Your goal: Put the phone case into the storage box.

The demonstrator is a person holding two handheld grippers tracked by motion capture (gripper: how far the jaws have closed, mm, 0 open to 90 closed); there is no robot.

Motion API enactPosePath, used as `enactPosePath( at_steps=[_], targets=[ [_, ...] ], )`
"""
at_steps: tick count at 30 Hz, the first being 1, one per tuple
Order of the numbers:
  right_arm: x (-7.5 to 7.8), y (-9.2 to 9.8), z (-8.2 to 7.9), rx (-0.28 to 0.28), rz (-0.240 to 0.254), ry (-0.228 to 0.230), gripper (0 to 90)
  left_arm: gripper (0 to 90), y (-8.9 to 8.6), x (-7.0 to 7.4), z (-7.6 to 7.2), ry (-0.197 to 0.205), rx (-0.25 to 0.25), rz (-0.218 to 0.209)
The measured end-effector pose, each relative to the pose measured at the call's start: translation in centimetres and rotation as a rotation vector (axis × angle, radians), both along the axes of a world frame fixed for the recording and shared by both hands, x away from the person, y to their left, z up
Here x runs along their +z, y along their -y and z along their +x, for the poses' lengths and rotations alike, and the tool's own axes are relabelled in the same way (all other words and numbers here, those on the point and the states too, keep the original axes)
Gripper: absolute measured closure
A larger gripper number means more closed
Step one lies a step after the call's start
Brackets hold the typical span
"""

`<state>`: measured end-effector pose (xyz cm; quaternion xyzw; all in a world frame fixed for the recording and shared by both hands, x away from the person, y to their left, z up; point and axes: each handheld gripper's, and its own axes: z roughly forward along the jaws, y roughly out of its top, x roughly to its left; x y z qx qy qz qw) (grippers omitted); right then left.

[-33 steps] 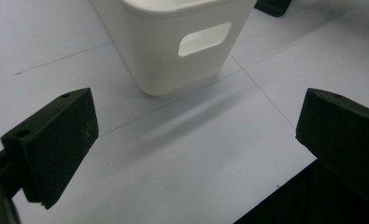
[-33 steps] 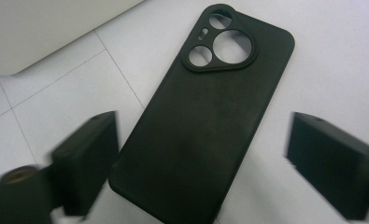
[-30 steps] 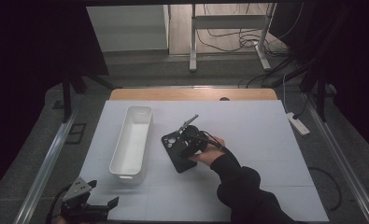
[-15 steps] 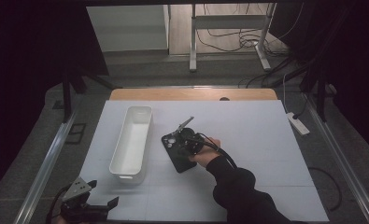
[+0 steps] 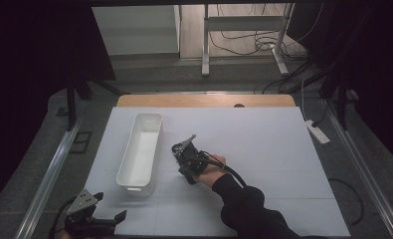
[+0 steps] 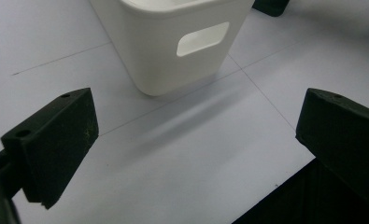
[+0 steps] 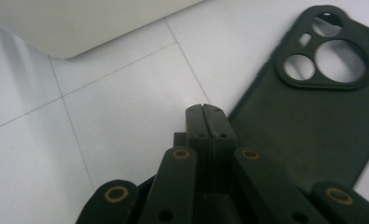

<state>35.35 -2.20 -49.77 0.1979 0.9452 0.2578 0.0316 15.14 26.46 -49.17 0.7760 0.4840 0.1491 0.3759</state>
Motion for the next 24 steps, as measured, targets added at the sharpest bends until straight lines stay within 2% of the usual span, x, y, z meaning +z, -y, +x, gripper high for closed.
enactPosePath(
  at_steps=[15,24],
  targets=[
    [-1.3,-0.5,-0.4,0.012,-0.048,-0.017,90.0,0.0,0.0,0.0,0.0,0.002,-0.001,0.002],
    [-1.5,0.4,0.1,-0.003,-0.050,-0.025,90.0,0.0,0.0,0.0,0.0,0.001,-0.001,0.004]
  ],
)
